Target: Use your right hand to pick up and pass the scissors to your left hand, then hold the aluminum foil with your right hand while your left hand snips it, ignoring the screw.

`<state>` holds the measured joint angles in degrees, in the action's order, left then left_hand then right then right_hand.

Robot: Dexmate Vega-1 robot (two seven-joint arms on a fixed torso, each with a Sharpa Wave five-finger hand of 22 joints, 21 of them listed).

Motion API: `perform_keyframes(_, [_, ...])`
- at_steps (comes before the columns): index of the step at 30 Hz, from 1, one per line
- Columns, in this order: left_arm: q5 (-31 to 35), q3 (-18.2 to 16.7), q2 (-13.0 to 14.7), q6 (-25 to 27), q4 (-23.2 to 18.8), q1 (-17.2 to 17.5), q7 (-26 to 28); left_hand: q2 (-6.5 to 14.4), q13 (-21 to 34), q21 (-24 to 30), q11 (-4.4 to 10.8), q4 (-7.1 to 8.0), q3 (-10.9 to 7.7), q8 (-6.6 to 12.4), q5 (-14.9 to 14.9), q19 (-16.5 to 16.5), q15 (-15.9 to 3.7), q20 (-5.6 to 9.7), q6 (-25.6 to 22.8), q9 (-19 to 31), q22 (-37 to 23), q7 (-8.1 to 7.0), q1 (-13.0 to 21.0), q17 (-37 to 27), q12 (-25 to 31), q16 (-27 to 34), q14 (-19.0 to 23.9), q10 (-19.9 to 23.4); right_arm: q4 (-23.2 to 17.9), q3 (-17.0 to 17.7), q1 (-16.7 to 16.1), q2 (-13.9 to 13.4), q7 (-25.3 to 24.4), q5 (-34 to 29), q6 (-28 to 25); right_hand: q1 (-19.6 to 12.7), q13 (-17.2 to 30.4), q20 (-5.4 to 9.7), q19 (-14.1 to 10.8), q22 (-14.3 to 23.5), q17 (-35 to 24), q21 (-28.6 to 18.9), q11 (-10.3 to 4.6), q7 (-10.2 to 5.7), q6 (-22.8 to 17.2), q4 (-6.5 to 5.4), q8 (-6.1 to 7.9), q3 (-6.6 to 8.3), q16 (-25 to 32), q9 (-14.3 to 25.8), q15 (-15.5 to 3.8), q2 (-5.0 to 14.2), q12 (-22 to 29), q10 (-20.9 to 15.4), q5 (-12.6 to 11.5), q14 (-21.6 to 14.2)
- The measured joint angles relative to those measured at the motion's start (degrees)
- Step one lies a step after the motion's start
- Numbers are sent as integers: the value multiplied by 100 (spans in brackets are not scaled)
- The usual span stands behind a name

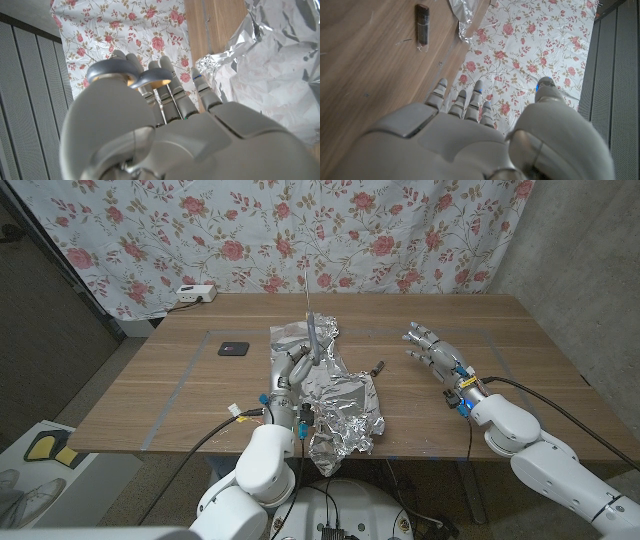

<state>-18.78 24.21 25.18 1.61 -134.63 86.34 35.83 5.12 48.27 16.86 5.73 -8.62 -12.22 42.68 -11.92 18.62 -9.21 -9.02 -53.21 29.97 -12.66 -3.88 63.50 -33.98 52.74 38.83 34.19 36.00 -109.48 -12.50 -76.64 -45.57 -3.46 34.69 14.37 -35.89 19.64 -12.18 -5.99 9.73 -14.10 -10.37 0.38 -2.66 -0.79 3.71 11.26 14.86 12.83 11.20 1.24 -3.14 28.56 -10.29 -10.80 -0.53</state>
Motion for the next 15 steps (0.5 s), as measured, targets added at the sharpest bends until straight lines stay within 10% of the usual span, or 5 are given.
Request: perform_keyframes(15, [-779,-539,259,94,-196,327,104,-5,-43,0,-33,0,0,0,-44,0,-9,1,-31,-79,0,31,19,-16,34,44,12,33,75,-62,136,34,-31,8,-126,23,-27,0,0,0,-1,0,0,0,0,16,0,-16,0,0,0,23,0,0,0,0])
